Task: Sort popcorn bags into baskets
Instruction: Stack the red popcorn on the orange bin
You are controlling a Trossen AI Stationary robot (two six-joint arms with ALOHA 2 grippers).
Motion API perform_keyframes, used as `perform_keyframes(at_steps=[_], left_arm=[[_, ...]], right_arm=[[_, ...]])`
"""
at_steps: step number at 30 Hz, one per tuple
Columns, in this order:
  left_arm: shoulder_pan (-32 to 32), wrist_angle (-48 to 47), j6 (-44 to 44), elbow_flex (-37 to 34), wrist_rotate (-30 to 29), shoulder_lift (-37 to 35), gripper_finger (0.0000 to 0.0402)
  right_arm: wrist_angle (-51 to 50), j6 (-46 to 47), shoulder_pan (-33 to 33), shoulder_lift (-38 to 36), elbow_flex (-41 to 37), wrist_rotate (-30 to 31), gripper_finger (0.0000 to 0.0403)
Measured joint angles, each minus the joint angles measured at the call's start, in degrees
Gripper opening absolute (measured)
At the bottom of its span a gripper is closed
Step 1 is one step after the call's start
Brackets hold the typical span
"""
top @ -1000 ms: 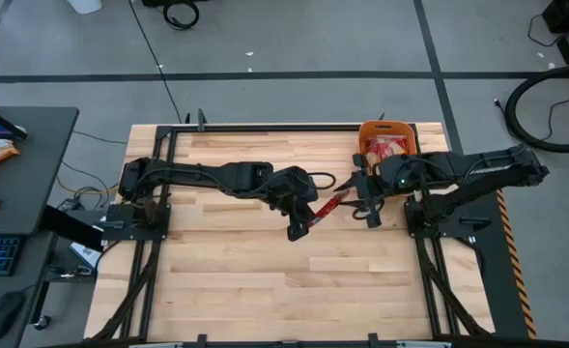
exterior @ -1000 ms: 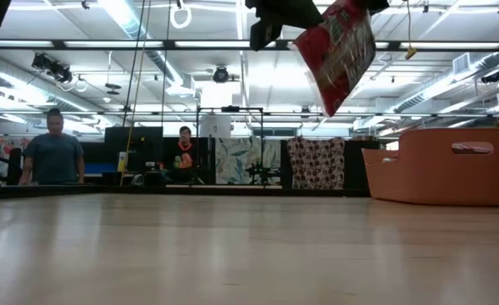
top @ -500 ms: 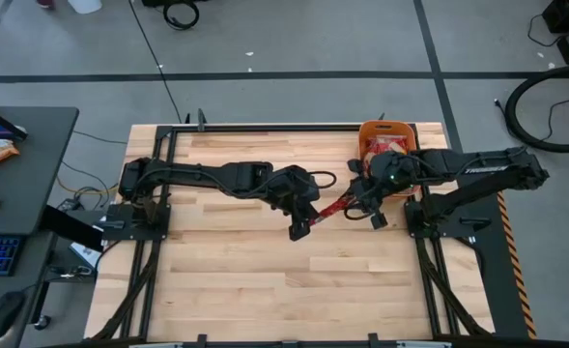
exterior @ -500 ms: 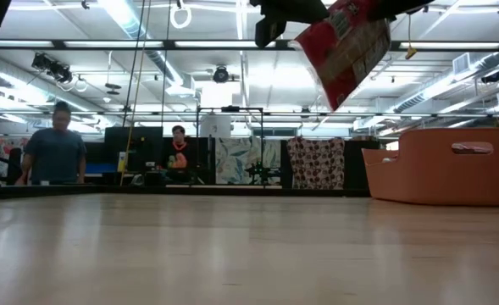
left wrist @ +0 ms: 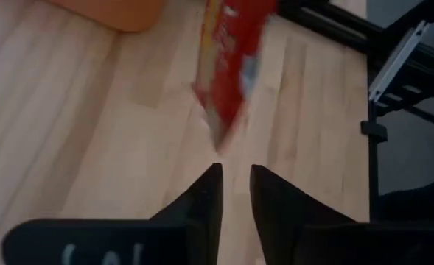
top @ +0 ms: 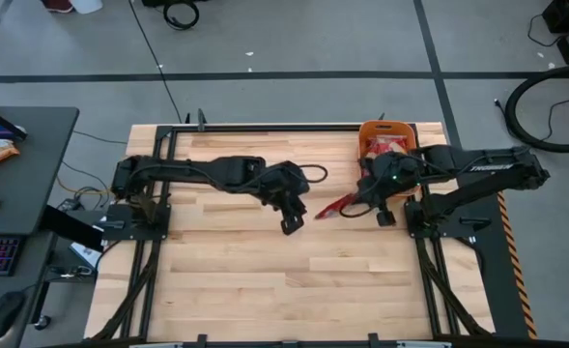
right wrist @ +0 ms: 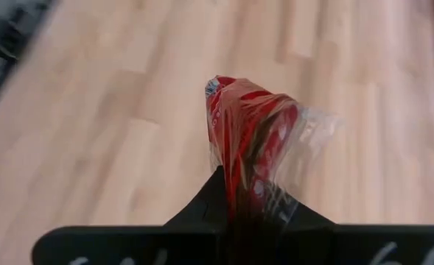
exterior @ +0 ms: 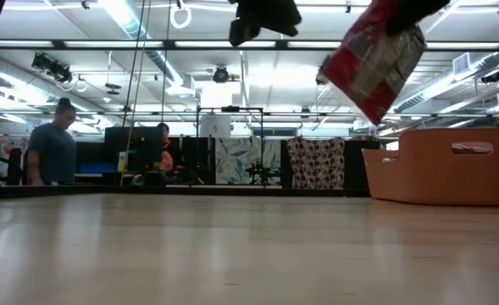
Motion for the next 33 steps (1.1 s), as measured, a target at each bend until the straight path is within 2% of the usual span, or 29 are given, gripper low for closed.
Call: perform_keyframes(at_steps=[4, 11, 14, 23, 33], left_arm=[[0.4, -3.0, 0.5, 0.0, -0.6, -2.5, 0.0085], [0.8, -7.3, 4.3, -0.2, -4.3, -4.5, 0.0077], [0.8, -8.2, 5.0, -0.3, -6.0, -4.6, 0.0073], [0.9, -11.0, 6.3, -0.3, -6.0, -4.6, 0.0071], [0.9, -11.9, 7.9, -2.4, -4.9, -4.6, 0.0071]], right_arm=[[-6.3, 1.7, 0.1, 0.0, 3.0, 7.7, 0.0038], [-16.0, 6.3, -1.7, 0.0, 7.4, 28.1, 0.0032], [-20.2, 8.5, -3.2, -0.1, 8.0, 33.9, 0.0033], [-30.8, 15.2, -8.9, -0.4, 8.0, 41.1, 0.0034], [-30.9, 15.7, -15.0, -2.0, 3.9, 41.7, 0.0034]])
